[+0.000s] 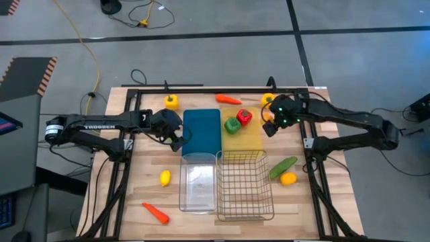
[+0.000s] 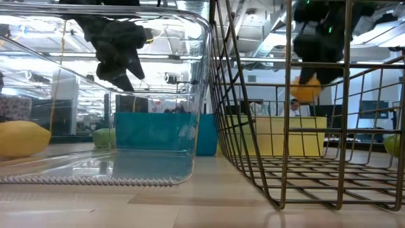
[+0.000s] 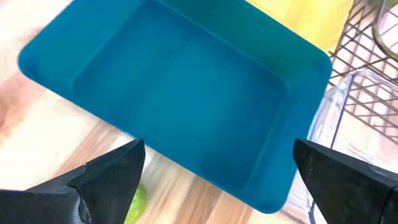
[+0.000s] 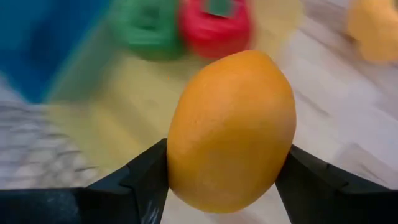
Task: Sort produce into baskets
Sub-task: Put the top right lemon into the wire basket, then put the left lemon into the wire basket
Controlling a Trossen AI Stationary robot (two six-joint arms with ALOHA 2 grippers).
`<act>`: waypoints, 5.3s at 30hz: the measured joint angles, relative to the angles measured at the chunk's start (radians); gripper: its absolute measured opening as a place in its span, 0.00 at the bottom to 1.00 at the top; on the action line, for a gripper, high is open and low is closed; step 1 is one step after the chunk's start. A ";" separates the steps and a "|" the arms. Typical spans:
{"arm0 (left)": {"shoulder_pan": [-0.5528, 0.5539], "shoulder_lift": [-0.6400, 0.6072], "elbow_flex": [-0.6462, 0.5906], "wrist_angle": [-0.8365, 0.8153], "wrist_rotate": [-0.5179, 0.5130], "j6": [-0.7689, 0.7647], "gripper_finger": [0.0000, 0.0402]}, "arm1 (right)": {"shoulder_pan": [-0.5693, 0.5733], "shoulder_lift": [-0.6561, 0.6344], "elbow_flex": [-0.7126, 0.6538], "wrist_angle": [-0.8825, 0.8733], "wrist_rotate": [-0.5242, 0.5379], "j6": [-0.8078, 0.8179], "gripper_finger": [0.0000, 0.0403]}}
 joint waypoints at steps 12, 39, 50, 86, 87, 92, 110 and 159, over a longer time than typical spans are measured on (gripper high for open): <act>0.000 0.000 0.000 -0.001 0.008 0.000 0.99 | 0.396 -0.043 0.037 0.099 -0.003 0.008 0.68; -0.047 0.000 0.001 -0.113 0.091 0.093 0.99 | 0.681 0.228 0.037 0.259 -0.015 -0.026 0.71; -0.244 0.000 0.001 -0.258 0.138 -0.093 0.99 | 0.647 0.229 0.037 0.261 -0.019 -0.026 0.96; -0.660 0.386 0.001 -0.241 -0.039 -0.843 0.94 | 0.643 0.228 0.037 0.261 -0.021 -0.026 0.97; -0.660 0.390 0.001 -0.237 -0.039 -0.842 0.92 | 0.643 0.228 0.037 0.261 -0.021 -0.026 0.97; -0.660 0.393 0.001 -0.228 -0.038 -0.831 0.76 | 0.643 0.228 0.037 0.260 -0.021 -0.026 0.97; -0.660 0.355 0.149 -0.410 0.001 -0.685 0.54 | 0.643 0.228 0.037 0.260 -0.021 -0.018 0.97; -0.380 0.628 0.461 0.506 -0.094 0.065 0.57 | 0.822 0.224 0.177 -0.275 -0.021 0.106 0.97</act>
